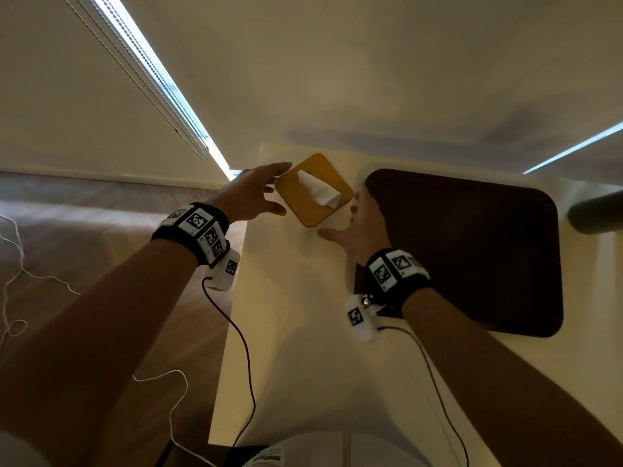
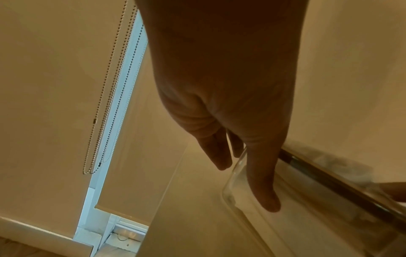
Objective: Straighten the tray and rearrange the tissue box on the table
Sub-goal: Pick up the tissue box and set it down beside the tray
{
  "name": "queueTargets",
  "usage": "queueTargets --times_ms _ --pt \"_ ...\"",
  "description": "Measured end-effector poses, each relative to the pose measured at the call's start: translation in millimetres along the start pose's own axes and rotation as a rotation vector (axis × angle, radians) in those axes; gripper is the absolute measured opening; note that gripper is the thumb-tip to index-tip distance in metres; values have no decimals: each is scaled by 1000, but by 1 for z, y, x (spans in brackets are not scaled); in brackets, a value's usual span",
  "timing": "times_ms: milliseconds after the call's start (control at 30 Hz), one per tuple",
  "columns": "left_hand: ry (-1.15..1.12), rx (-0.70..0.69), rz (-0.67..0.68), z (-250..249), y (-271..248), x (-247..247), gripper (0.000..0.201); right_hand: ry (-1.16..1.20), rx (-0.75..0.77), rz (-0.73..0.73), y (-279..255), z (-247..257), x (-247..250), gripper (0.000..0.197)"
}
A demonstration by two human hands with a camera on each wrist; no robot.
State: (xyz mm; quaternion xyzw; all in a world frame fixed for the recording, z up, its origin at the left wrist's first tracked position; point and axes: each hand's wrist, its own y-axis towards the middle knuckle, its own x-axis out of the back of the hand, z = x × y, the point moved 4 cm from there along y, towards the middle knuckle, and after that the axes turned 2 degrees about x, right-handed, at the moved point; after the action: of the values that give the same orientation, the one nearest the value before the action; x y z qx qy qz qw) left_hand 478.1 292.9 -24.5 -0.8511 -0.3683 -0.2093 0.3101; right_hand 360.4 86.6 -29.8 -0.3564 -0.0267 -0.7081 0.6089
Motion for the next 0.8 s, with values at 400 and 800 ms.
queueTargets --times_ms 400,800 --pt "-61 -45 87 0 9 -4 92 219 3 -139 -7 17 -27 112" --pt "-159 -55 -228 6 -26 -30 87 -12 167 160 26 21 3 107"
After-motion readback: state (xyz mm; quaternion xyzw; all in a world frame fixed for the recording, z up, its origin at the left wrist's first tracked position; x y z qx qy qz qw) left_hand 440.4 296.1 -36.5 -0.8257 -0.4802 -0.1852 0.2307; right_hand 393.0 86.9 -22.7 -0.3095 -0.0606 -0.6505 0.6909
